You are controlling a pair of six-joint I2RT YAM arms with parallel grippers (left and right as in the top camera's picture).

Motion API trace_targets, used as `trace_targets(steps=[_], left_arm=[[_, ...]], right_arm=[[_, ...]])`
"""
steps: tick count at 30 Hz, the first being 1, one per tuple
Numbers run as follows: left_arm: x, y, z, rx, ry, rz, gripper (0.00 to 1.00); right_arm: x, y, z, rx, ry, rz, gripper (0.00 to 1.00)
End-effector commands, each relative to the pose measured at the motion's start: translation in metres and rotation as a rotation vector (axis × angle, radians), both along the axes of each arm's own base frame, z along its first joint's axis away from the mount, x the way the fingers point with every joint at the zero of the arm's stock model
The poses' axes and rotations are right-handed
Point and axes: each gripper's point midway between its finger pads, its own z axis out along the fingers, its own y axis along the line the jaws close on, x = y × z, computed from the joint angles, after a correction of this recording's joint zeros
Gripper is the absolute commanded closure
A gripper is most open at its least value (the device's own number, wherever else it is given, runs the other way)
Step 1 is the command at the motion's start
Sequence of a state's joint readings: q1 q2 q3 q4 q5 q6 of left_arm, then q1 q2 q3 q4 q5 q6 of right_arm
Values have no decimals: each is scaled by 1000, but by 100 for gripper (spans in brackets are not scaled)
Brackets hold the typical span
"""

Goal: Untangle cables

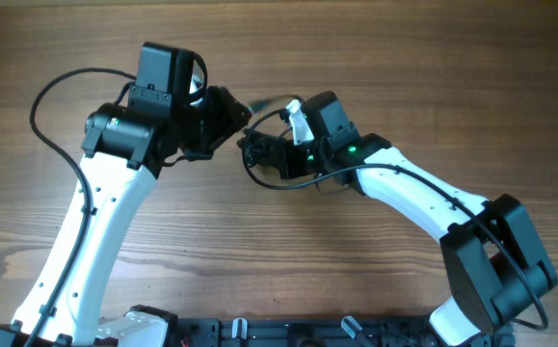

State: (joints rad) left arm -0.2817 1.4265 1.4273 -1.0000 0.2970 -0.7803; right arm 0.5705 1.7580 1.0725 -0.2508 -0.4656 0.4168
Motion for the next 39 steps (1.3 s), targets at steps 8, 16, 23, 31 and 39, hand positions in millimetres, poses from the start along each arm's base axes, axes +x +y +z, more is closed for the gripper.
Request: trace_targets(steps=[8,16,23,31,39], left_arm=[[5,7,-71,199,132,-202,0],[15,-21,-129,137,223,-369,29],[18,-35,-143,124,227,-401,27],[19,-35,-143,117,240,-374,26],[19,-35,-143,117,239,-374,26]], right_arm=[[-14,1,28,66,67,-2,96],[-14,-15,54,139,107,-34,96],[-18,-18,50,123,126,-31,96],[-18,-18,50,123,130,-34,96],[-18,-19,49,116,131,-39,96]])
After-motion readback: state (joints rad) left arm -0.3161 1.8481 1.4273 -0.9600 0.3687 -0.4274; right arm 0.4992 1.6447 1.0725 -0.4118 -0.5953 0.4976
